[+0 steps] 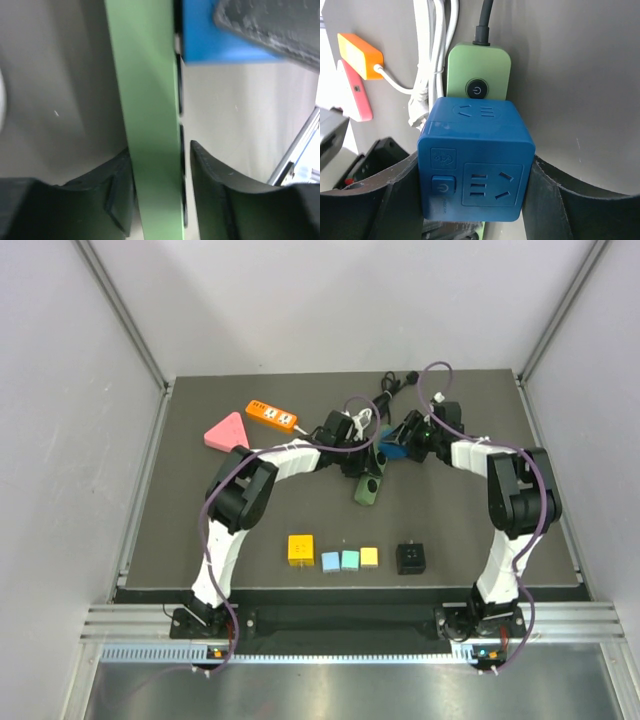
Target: Pull the plug off the socket
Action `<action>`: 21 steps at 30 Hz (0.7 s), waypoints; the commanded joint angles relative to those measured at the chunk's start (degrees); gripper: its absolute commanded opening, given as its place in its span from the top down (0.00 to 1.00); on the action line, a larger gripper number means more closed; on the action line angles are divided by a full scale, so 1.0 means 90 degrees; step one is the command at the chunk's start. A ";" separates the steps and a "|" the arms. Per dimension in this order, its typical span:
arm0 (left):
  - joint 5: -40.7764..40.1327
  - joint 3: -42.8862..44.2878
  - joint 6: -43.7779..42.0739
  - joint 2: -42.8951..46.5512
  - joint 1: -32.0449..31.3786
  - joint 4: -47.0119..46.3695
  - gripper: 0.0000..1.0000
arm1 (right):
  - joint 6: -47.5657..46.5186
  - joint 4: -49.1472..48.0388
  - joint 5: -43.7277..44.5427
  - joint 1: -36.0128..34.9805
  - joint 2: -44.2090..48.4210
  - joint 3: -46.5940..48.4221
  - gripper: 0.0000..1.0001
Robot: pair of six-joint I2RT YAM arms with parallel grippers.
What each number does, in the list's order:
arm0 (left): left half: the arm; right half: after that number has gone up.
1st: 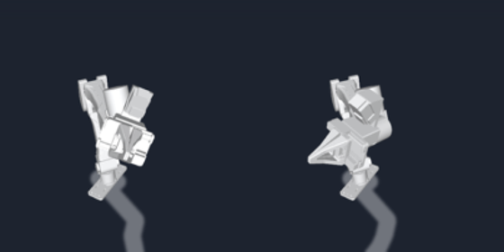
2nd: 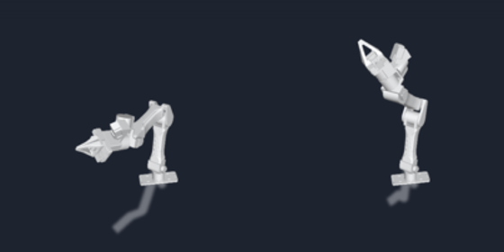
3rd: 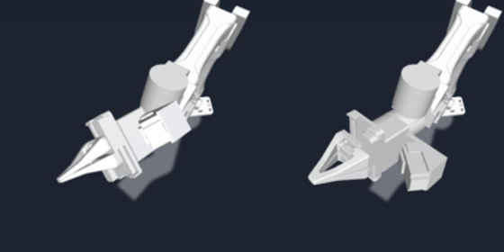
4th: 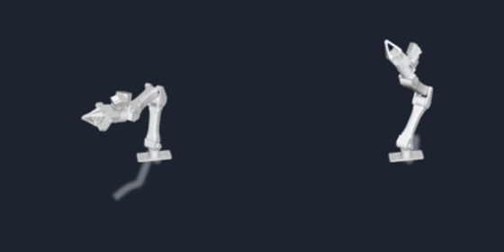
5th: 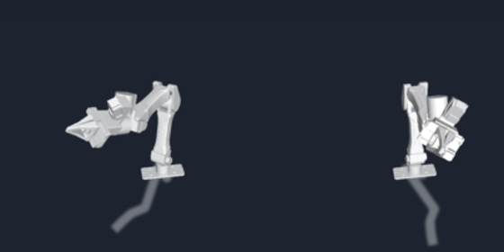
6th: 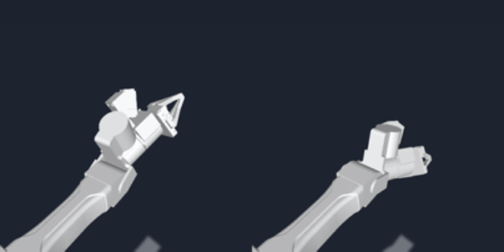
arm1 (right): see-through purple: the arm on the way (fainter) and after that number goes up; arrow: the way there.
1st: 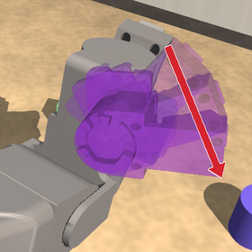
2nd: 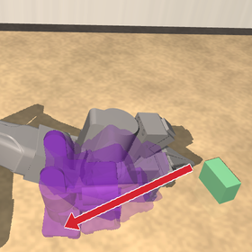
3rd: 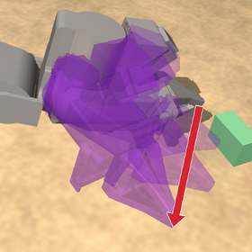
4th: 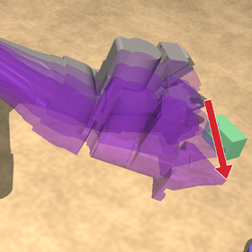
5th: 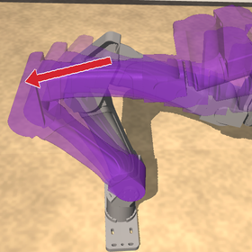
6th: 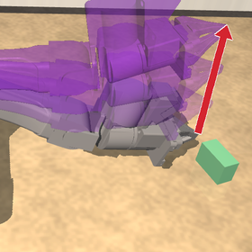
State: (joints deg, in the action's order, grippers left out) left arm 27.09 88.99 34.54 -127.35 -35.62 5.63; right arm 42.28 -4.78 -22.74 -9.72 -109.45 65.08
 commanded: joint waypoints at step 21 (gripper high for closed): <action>-0.1653 0.0190 0.0322 -0.0430 0.0178 0.0790 1.00 | -0.1370 0.0891 0.2112 -0.0230 0.1644 -0.0181 1.00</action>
State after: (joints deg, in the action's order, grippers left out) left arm 27.07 93.17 36.71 -129.86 -37.36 5.65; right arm 36.34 1.96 -5.93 -12.14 -98.52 61.12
